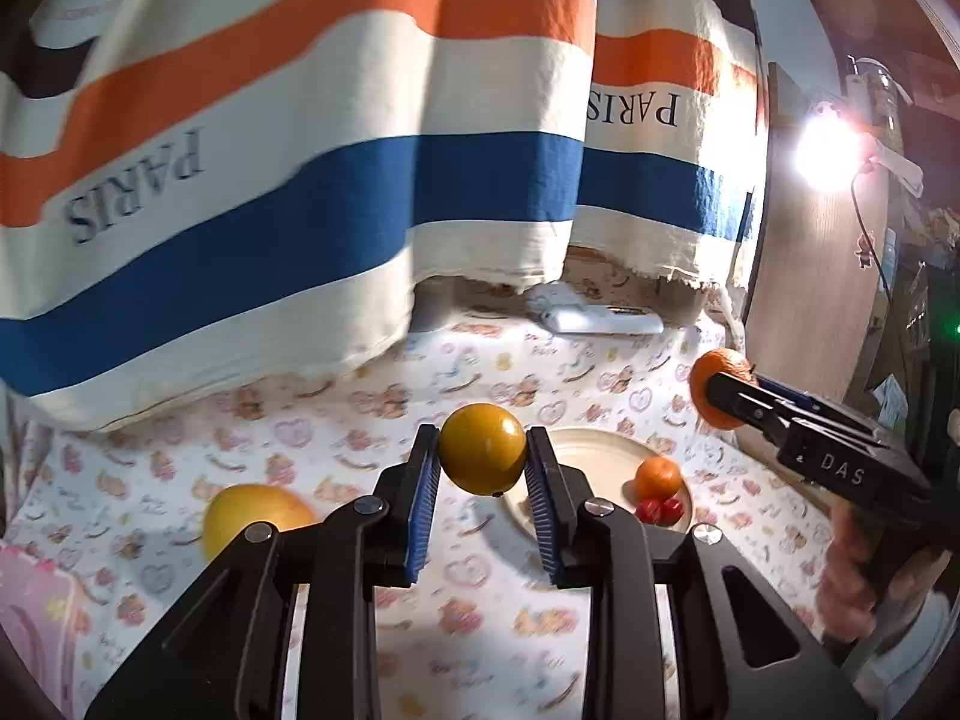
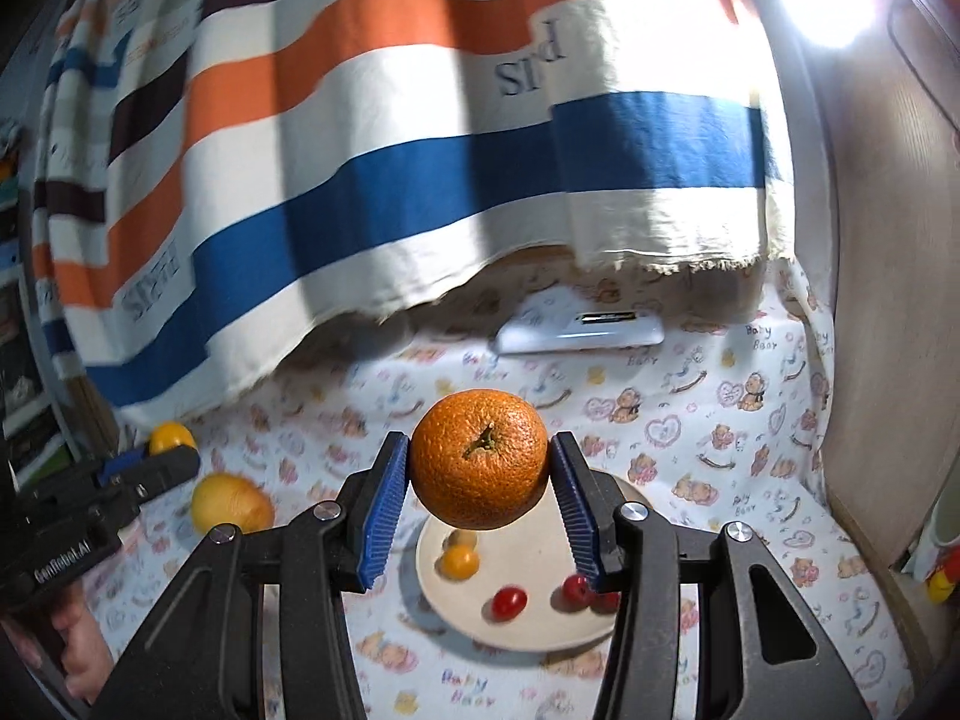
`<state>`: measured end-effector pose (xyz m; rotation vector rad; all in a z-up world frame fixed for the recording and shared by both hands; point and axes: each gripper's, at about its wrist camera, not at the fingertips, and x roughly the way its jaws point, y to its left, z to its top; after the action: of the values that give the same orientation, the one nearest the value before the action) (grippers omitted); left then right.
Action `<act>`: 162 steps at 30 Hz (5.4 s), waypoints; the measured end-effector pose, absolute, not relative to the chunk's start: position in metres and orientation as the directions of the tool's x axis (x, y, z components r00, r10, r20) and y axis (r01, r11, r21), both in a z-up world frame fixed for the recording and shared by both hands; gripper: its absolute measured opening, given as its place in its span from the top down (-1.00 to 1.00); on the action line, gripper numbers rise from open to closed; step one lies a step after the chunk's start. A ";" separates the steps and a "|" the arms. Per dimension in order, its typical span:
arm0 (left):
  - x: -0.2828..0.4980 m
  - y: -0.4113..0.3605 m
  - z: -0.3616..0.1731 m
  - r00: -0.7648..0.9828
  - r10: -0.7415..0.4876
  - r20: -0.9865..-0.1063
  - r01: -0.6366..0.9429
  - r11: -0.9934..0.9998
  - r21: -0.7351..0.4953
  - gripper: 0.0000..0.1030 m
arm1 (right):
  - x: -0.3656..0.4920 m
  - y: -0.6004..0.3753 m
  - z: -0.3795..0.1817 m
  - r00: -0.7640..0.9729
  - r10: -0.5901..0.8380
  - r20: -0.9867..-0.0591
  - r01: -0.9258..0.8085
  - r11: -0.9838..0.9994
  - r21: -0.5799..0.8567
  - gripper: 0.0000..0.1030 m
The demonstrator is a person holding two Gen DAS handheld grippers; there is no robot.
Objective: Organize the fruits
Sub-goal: 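Carry the tangerine in the right tool and yellow tomato in the left tool down onto the plate, then open the right tool to release the tangerine while the left tool releases the yellow tomato, then move the left tool toward the large yellow pear while the right tool approaches the small brown fruit, then close the right tool on the small brown fruit while the left tool nears the pear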
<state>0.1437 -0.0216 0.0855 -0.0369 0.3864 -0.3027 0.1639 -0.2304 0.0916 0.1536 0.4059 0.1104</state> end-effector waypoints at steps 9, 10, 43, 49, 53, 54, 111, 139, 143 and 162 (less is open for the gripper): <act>0.195 -0.083 0.051 0.787 -0.335 -0.518 0.333 0.938 -0.099 0.47 | 0.197 -0.249 0.059 0.839 0.197 -0.508 -0.105 0.973 0.203 0.04; 0.202 -0.088 0.046 0.767 -0.346 -0.540 0.344 0.933 -0.110 0.47 | 0.202 -0.251 0.050 0.812 0.213 -0.544 -0.108 0.970 0.219 0.04; 0.237 -0.120 -0.023 0.621 -0.367 -0.693 0.423 0.901 -0.098 0.46 | 0.235 -0.269 0.001 0.602 0.198 -0.774 0.011 0.967 0.256 0.03; 0.237 -0.121 -0.024 0.623 -0.365 -0.692 0.430 0.899 -0.087 0.46 | 0.231 -0.268 0.006 0.617 0.193 -0.763 0.005 0.969 0.249 0.03; 0.235 -0.121 -0.022 0.632 -0.363 -0.685 0.435 0.897 -0.074 0.46 | 0.231 -0.269 0.006 0.622 0.186 -0.761 0.011 0.969 0.246 0.03; 0.235 -0.121 -0.021 0.634 -0.365 -0.682 0.439 0.896 -0.072 0.46 | 0.231 -0.270 0.007 0.624 0.184 -0.760 0.012 0.970 0.244 0.03; 0.123 0.017 0.055 0.973 -0.111 -0.204 0.121 0.992 0.037 -0.98 | 0.175 -0.234 0.035 0.923 0.057 -0.380 -0.007 0.991 0.134 -0.99; 0.133 0.096 0.068 0.975 -0.017 -0.223 0.006 0.999 -0.048 -0.98 | 0.176 -0.183 0.041 0.930 0.100 -0.355 -0.095 0.995 0.031 -0.99; 0.148 0.111 0.062 0.961 -0.002 -0.278 -0.025 0.995 -0.093 -0.98 | 0.198 -0.154 0.040 0.867 0.197 -0.457 -0.191 0.980 0.061 -0.99; 0.192 0.143 0.032 0.862 0.038 -0.505 -0.122 0.983 -0.134 -0.98 | 0.317 -0.052 -0.022 0.575 0.346 -0.742 -0.337 0.926 0.170 0.24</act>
<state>0.1917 0.1434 0.0320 -0.1640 0.5253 0.0838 0.3170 -0.0523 -0.0220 0.0105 0.8708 0.4002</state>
